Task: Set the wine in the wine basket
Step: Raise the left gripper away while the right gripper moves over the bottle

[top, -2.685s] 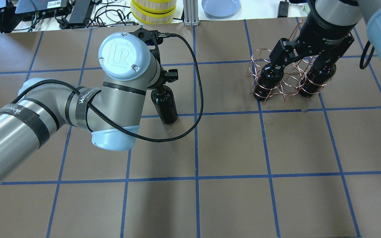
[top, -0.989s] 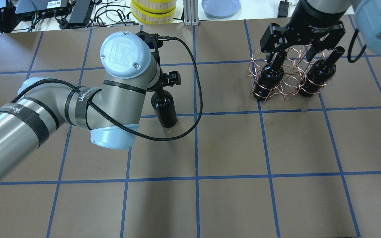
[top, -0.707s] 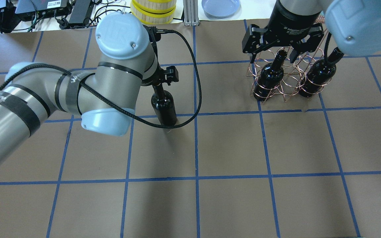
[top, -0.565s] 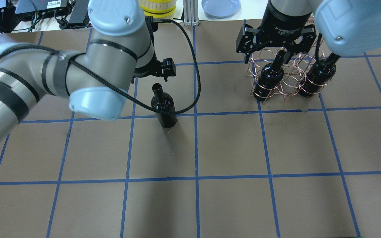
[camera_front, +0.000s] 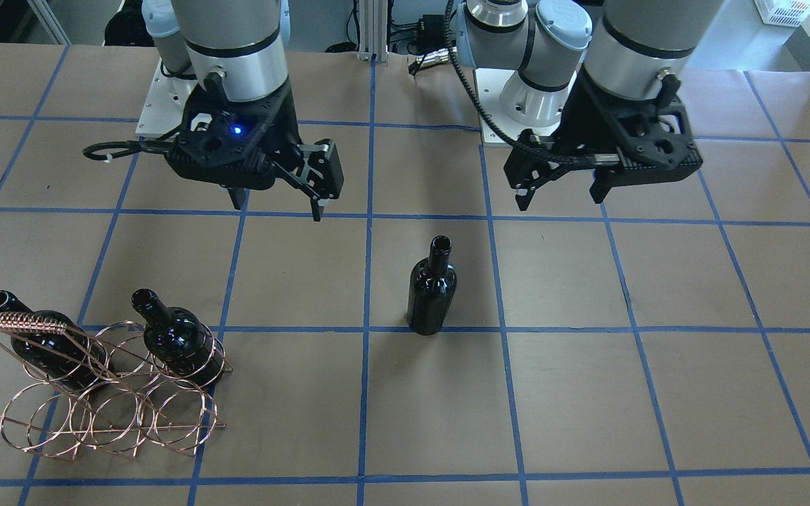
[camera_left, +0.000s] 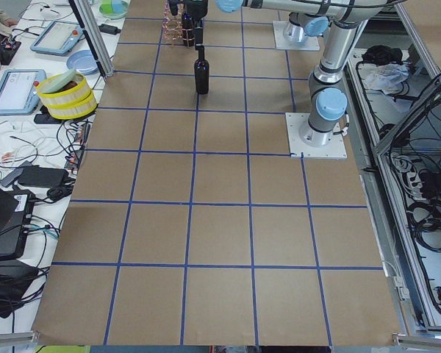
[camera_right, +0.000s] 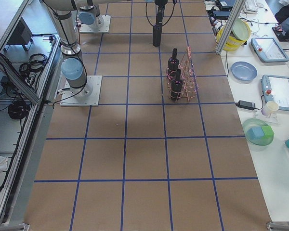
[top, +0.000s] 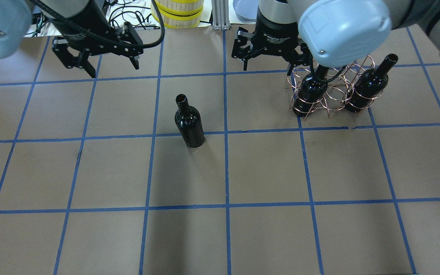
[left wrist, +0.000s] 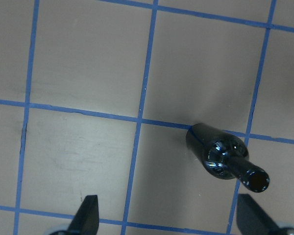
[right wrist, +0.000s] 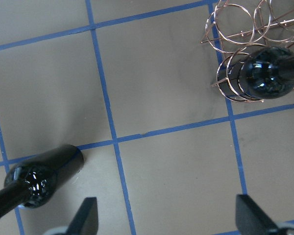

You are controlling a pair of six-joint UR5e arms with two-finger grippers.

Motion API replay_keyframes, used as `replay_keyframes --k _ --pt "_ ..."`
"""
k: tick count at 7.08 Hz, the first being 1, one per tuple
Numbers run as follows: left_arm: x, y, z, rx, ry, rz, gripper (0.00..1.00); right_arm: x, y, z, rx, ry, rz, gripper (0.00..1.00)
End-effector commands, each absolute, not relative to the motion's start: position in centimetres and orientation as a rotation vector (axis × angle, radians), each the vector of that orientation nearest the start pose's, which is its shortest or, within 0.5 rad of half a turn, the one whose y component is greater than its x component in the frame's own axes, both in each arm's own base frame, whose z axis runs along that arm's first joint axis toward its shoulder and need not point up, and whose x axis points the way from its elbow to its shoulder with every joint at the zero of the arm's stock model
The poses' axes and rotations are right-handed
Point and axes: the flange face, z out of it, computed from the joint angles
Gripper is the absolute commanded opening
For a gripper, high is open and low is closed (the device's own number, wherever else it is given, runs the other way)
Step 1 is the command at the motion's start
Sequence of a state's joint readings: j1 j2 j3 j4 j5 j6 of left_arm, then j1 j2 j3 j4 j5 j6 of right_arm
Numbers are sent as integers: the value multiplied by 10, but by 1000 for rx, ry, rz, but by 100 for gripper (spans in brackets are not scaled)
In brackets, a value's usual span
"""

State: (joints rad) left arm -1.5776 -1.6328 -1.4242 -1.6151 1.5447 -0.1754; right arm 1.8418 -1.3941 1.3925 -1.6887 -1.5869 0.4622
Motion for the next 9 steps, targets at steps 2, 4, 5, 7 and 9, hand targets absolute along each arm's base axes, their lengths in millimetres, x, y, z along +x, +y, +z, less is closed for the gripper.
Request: replay_keyframes --k 2,4,5,7,9 --pt "-122 -488 544 -116 3159 27 100 345 -532 474 393 3083 -185 100" --pt "-112 -487 537 -61 3117 77 100 369 -547 475 455 3071 -203 100" --pt "-108 -491 534 -69 3123 75 100 385 -542 466 499 3066 -187 100" --pt "-104 -496 546 37 3120 -2 100 421 -544 447 513 3059 -185 97" --pt "-106 -507 541 45 3119 -55 100 439 -539 436 509 3065 -182 96"
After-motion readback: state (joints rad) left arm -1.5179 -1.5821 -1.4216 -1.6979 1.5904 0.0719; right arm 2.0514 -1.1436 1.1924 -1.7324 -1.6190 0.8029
